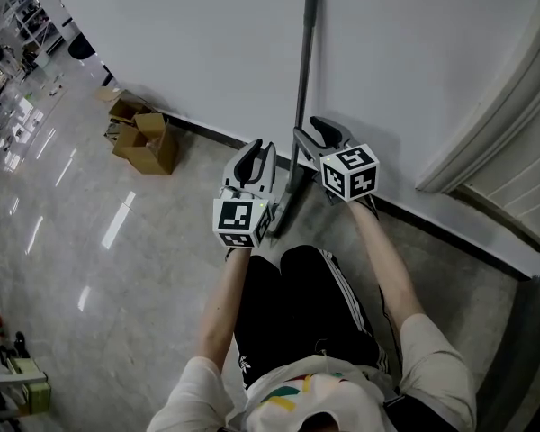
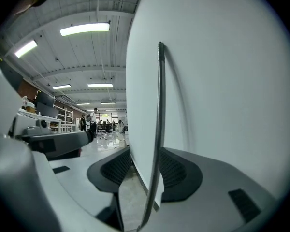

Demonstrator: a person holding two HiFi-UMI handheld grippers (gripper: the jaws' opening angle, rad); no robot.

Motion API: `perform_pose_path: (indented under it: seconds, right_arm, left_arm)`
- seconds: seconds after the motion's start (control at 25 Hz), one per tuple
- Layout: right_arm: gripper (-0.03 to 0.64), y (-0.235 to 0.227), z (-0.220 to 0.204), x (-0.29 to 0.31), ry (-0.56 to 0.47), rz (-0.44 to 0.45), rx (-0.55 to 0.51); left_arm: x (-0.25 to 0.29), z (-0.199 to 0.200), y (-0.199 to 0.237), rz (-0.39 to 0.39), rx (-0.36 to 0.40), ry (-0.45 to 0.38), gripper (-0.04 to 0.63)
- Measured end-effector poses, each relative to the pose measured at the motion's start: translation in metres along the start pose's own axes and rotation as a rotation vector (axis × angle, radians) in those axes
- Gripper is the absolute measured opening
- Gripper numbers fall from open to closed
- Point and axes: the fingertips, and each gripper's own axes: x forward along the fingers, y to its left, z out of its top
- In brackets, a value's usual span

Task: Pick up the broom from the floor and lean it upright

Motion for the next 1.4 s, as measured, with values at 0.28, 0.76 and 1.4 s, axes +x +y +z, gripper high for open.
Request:
perform_pose_path:
  seconds: [0.28, 0.76, 1.4]
  right_arm:
    - [0.012, 0.065, 0.024, -0.038, -0.066, 0.033, -0.085]
    - [0.012, 0.112, -0.027, -0.048, 0.041, 0.087, -0.090]
    - [0.012, 0.126, 0.020, -0.066, 0.196, 0.093, 0.007]
  left_arm:
    - [-0.034, 0.001, 0.024, 0.083, -0.046, 0.020, 0.044]
    - [-0.070, -0.025, 0.060, 0.202, -0.068, 0.040, 0.044]
    - [-0.124, 0.064, 0.072, 0.399, -0.046, -0.030, 0.044]
